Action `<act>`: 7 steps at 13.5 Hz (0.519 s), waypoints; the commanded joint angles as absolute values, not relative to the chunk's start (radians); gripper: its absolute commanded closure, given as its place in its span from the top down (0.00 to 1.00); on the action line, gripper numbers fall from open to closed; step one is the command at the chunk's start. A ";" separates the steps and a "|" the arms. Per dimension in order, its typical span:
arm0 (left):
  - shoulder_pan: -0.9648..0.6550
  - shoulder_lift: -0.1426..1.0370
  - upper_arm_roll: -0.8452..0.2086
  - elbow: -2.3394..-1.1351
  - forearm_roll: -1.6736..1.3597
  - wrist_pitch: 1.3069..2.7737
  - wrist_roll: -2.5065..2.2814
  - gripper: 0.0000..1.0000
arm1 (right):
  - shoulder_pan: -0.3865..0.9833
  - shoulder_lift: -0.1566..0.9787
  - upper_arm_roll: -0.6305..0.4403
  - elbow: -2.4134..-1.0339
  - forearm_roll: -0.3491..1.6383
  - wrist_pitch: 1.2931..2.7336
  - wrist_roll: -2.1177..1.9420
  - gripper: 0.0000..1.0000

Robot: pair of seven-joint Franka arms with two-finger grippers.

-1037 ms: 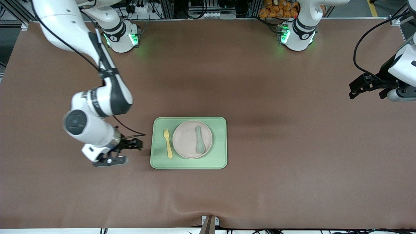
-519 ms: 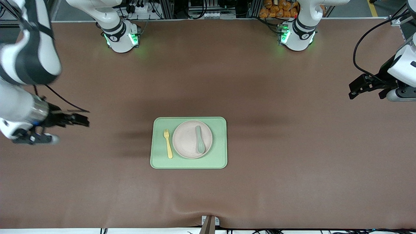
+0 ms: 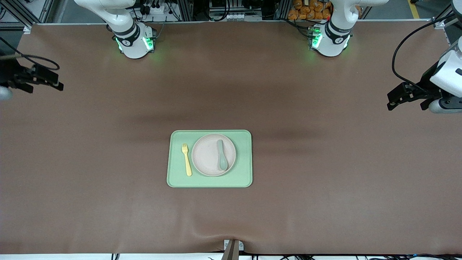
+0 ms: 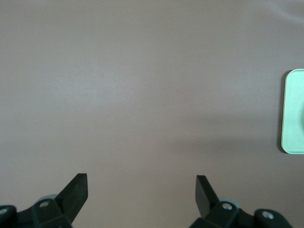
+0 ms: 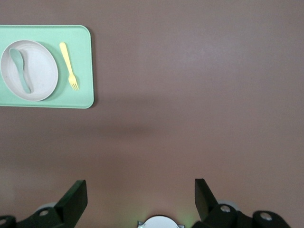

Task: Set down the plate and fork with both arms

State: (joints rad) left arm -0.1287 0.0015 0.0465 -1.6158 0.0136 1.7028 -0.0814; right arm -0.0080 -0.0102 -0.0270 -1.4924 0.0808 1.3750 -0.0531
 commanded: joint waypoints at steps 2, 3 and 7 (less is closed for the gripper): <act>-0.124 0.002 0.043 -1.608 0.008 1.690 -0.061 1.00 | -0.002 -0.048 -0.046 -1.479 0.074 1.341 -0.064 1.00; -0.126 0.002 0.043 -1.608 0.008 1.690 -0.061 1.00 | 0.000 -0.048 -0.058 -1.477 0.074 1.342 -0.064 1.00; -0.127 0.006 0.043 -1.608 0.006 1.690 -0.063 1.00 | -0.023 -0.048 -0.058 -1.483 0.074 1.342 -0.064 1.00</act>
